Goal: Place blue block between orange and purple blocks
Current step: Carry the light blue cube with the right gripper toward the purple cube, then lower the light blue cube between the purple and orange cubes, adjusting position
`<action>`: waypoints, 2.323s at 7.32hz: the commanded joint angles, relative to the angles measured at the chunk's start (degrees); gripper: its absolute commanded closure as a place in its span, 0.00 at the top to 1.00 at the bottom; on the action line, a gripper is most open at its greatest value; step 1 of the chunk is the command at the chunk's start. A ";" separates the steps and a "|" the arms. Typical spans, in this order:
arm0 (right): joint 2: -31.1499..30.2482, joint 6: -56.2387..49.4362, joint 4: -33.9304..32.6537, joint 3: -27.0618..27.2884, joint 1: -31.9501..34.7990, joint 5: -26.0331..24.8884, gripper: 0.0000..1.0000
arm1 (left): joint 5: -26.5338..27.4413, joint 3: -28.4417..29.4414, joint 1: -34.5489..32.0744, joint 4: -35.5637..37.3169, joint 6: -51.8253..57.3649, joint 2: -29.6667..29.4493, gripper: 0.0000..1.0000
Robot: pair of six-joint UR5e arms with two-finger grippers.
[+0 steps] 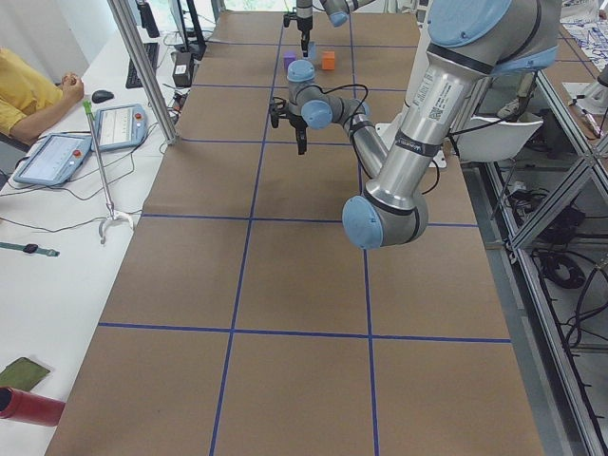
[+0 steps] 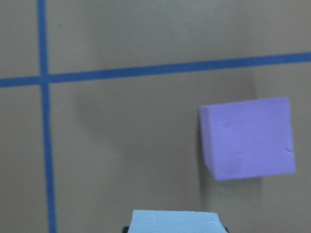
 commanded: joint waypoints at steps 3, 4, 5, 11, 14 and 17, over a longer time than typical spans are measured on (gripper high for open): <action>-0.21 -0.07 2.86 -3.45 -0.19 -0.11 0.00 | -0.06 0.14 0.04 -0.08 -0.07 -0.01 1.00; 0.14 -0.07 2.95 -3.80 -0.37 -0.20 0.00 | -0.06 -0.03 0.04 -0.08 -0.07 -0.01 1.00; 0.15 -0.07 2.95 -3.81 -0.89 -0.89 0.00 | -0.06 -0.04 0.04 -0.08 -0.07 -0.09 1.00; 1.29 -0.07 2.86 -4.33 -4.24 -4.15 0.00 | -0.06 0.05 0.04 -0.08 -0.15 -0.01 1.00; 2.43 -0.07 2.95 -5.92 -4.24 -4.24 0.00 | -0.06 -0.04 0.04 -0.08 -0.24 -0.01 1.00; 3.22 0.02 2.95 -6.88 -4.24 -4.24 0.00 | 0.03 -0.04 0.04 -0.08 -0.24 -0.09 1.00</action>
